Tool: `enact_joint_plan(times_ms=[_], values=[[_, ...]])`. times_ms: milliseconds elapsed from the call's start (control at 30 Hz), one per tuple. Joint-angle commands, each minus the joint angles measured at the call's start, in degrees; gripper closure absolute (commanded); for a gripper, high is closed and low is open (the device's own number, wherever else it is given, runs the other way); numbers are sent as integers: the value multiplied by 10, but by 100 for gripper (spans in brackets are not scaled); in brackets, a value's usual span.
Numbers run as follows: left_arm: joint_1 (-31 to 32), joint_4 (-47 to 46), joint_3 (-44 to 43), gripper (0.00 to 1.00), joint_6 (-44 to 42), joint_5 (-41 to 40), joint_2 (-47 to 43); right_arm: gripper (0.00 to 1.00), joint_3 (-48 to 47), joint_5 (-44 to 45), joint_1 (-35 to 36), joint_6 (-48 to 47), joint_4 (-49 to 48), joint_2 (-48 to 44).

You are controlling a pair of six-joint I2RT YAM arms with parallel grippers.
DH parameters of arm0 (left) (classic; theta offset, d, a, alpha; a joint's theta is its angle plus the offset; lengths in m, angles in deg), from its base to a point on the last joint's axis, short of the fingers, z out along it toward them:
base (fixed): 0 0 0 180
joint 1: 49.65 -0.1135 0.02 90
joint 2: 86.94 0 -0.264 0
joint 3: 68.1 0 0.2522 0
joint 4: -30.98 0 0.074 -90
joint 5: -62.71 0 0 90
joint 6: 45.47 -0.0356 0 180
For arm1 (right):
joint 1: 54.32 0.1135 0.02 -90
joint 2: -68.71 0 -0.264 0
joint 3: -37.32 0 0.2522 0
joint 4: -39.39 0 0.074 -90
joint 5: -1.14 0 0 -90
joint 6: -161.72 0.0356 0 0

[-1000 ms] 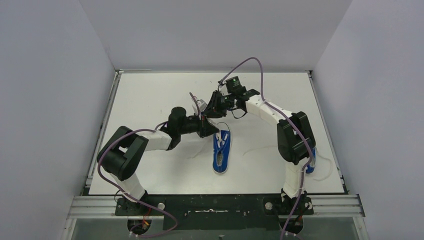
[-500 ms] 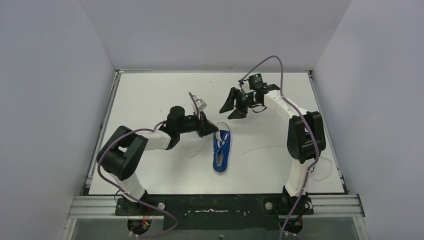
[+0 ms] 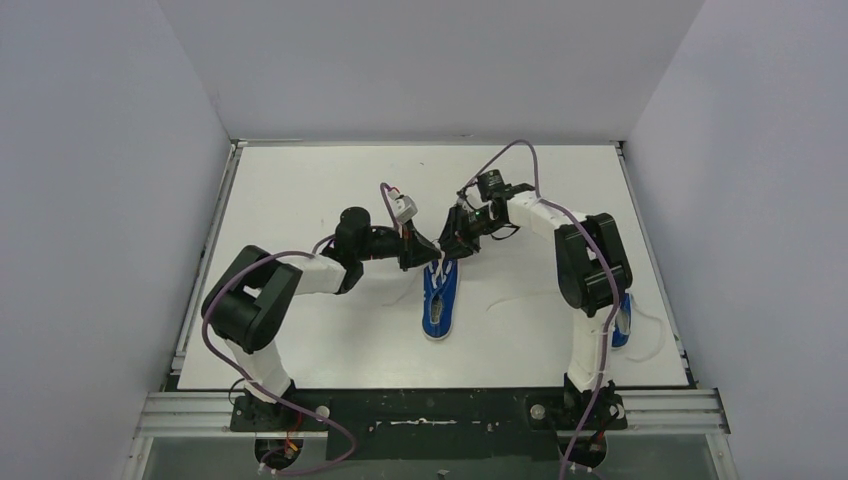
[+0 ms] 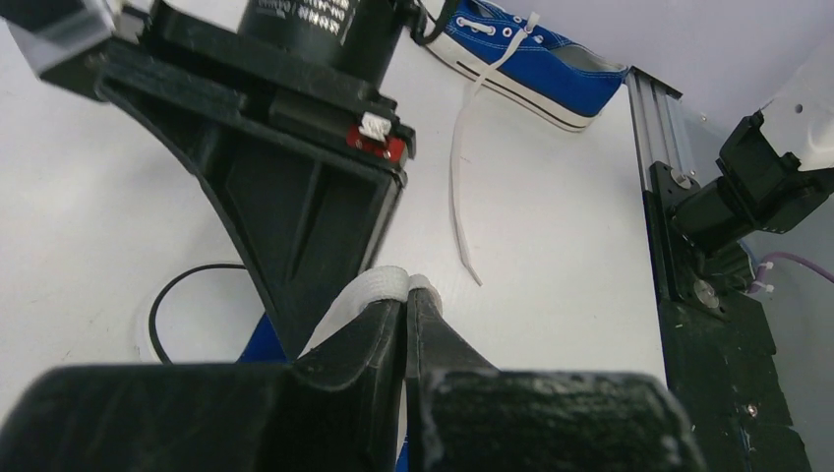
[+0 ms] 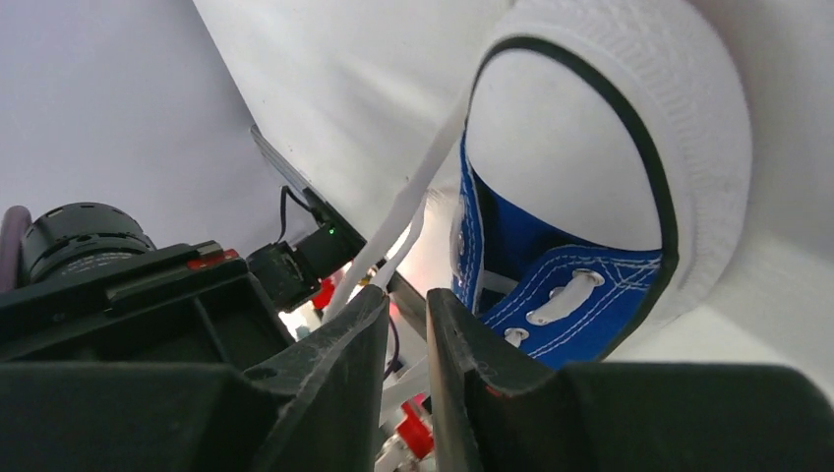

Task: Tie the shoes
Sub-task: Move the shoe to the center of the board.

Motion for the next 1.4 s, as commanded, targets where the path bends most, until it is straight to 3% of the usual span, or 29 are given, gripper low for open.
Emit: enact_joint_plan(times_ms=[0,100,400,567,667,767,1033,1367], values=[[-5,-65,-29,100,-12,18,11,78,33,-29,8,71,-28,-15],[-5,-66,-28,100,-9,16,13,81,49,-20,7,92,-36,-22],[-5,-88,-36,100,3,25,29,80,78,-61,26,182,-106,-32],[-6,-114,-38,100,11,33,42,75,98,-69,34,260,-164,-36],[-7,-122,-38,100,9,36,49,64,117,-70,33,301,-192,-43],[-7,-133,-38,100,12,39,58,62,133,-74,32,340,-215,-48],[-16,-158,-41,100,0,41,78,63,141,-73,35,367,-184,-64],[-20,-171,-67,100,1,44,94,60,159,-54,46,330,-115,-72]])
